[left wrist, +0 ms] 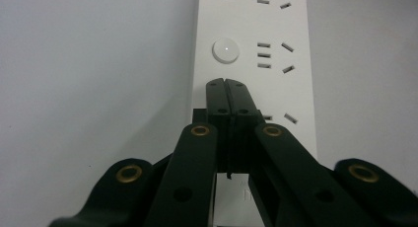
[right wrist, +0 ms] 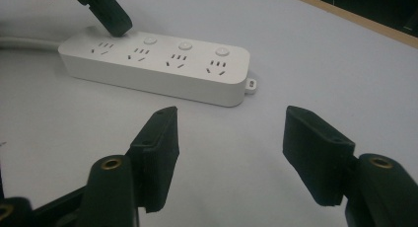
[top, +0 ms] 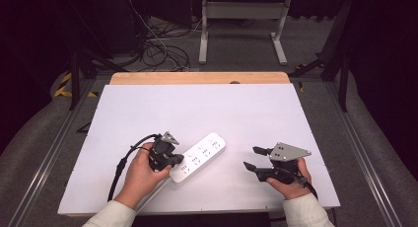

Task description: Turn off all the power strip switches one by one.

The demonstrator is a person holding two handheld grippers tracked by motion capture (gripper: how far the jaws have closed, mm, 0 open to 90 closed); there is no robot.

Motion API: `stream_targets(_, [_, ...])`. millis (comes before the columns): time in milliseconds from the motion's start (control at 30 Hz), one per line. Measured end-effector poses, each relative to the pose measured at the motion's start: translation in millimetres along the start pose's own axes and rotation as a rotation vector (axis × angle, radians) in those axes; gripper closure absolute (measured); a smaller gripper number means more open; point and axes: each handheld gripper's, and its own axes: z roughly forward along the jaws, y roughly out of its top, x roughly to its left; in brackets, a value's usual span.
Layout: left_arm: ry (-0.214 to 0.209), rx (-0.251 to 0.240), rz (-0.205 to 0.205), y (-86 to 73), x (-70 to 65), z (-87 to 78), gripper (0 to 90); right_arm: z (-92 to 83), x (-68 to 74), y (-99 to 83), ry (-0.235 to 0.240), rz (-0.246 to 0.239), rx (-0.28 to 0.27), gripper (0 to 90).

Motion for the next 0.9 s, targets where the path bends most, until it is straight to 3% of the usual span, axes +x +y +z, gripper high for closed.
stream_targets(400, [0.05,-0.009,0.013,-1.9,-5.2,1.6,90.0,0.5,1.4,0.6,0.002,-0.001,0.001,39.4])
stream_targets(500, [0.052,-0.013,-0.004,-1.9,-5.6,1.0,90.0,0.0,1.7,0.8,0.002,-0.001,-0.001,39.4])
stream_targets(567, [0.063,-0.021,-0.001,-2.7,-7.3,1.1,90.0,-0.1,1.5,0.8,0.001,-0.001,-0.001,39.4])
stream_targets(600, [0.076,-0.049,0.02,-3.1,-8.3,-0.6,90.0,-0.5,1.0,0.7,0.0,0.0,-0.003,39.4])
stream_targets(633, [0.101,-0.041,0.013,-0.3,-8.5,-3.5,90.0,-0.8,0.5,0.6,0.0,-0.002,-0.005,39.4])
stream_targets(700, [0.036,-0.069,-0.009,2.8,-5.4,-7.9,90.0,-1.1,-0.9,0.1,-0.002,0.0,-0.006,39.4])
stream_targets(900, [0.009,-0.111,0.01,15.8,-9.0,-7.9,90.0,1.5,0.0,-0.5,0.002,0.001,0.002,39.4])
